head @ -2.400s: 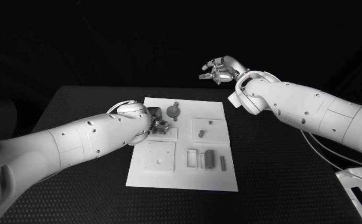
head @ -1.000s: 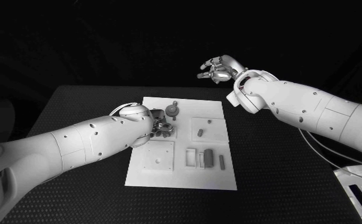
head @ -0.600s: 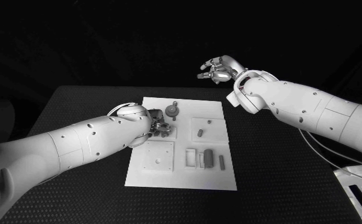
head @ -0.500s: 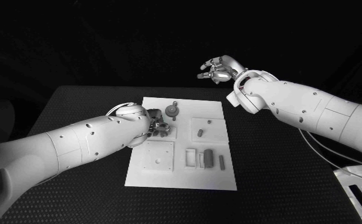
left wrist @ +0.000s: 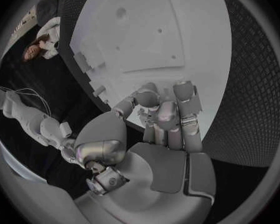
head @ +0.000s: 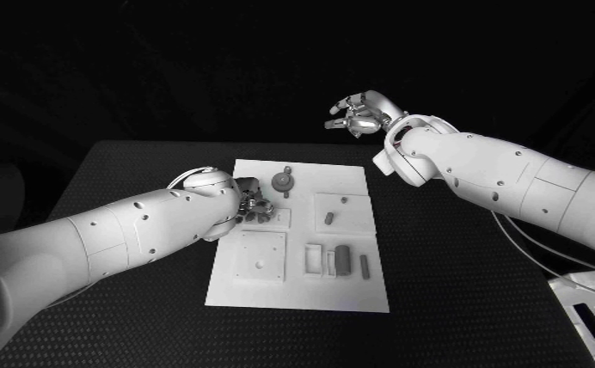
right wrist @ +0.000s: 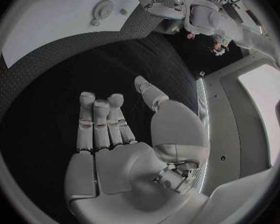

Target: Assemble the parts on the task board

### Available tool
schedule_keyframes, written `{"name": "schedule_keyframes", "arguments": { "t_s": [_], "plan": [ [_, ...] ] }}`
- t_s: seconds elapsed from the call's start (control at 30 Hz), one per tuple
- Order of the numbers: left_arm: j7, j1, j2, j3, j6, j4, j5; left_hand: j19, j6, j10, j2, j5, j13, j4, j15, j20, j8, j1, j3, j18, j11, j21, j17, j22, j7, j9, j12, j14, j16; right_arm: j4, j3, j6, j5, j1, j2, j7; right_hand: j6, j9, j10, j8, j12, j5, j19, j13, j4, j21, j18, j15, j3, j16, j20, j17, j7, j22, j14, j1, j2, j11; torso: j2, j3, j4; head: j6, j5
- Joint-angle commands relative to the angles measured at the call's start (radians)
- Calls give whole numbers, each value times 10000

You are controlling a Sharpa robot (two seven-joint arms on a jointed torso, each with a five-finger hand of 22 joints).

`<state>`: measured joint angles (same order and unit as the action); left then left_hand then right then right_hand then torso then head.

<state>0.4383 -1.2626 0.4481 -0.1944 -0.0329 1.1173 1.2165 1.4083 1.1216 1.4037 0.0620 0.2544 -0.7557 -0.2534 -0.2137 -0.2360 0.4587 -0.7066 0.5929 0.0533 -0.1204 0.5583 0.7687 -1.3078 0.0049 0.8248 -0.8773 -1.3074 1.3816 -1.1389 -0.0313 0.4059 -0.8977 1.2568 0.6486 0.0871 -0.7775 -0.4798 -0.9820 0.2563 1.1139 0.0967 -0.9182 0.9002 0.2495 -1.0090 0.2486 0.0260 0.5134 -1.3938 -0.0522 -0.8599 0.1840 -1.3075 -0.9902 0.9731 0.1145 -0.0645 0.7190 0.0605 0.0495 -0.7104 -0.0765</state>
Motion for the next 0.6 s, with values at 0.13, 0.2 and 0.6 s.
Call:
{"name": "schedule_keyframes", "arguments": {
  "t_s": [0.13, 0.2, 0.6],
  "plan": [
    [88, 43, -73, -38, -66, -96, 59, 51, 427, -74, 484, -34, 15, -187, -77, -44, 15, -395, 129, -160, -28, 47, -13, -195, -183, -8, -34, 60, 63, -24, -6, -102, 1, 1, 6, 53, -24, 11, 1512, 54, 38, -19, 56, -11, -13, 40, 132, 9, -19, -63, -30, 17, 65, -13, 61, -67, -35, -154, 4, -3, -2, 17, 8],
    [79, 44, -79, -39, -64, -92, 121, 48, 426, -77, 502, -68, 20, -190, -75, -41, 11, -394, 121, -161, -26, 46, -22, -194, -181, -6, -35, 63, 66, -21, -6, -102, 1, 1, 0, 54, -24, 12, 1512, 54, 39, -19, 56, -12, -14, 40, 132, 8, -20, -63, -30, 18, 65, -13, 61, -68, -34, -154, 3, -2, -2, 18, 9],
    [7, 44, -96, -39, 213, -98, 196, 45, 424, -80, 558, -181, 32, -229, -74, -42, 1, -424, 113, -159, -25, 48, -49, -193, -180, 1, -42, 69, 78, -27, -6, -100, 1, 1, 10, 48, -23, 19, 1513, 57, 42, -20, 56, -17, -23, 41, 132, 8, -22, -66, -30, 22, 66, -14, 63, -78, -33, -155, 7, -5, -5, 26, 2]
  ]
}}
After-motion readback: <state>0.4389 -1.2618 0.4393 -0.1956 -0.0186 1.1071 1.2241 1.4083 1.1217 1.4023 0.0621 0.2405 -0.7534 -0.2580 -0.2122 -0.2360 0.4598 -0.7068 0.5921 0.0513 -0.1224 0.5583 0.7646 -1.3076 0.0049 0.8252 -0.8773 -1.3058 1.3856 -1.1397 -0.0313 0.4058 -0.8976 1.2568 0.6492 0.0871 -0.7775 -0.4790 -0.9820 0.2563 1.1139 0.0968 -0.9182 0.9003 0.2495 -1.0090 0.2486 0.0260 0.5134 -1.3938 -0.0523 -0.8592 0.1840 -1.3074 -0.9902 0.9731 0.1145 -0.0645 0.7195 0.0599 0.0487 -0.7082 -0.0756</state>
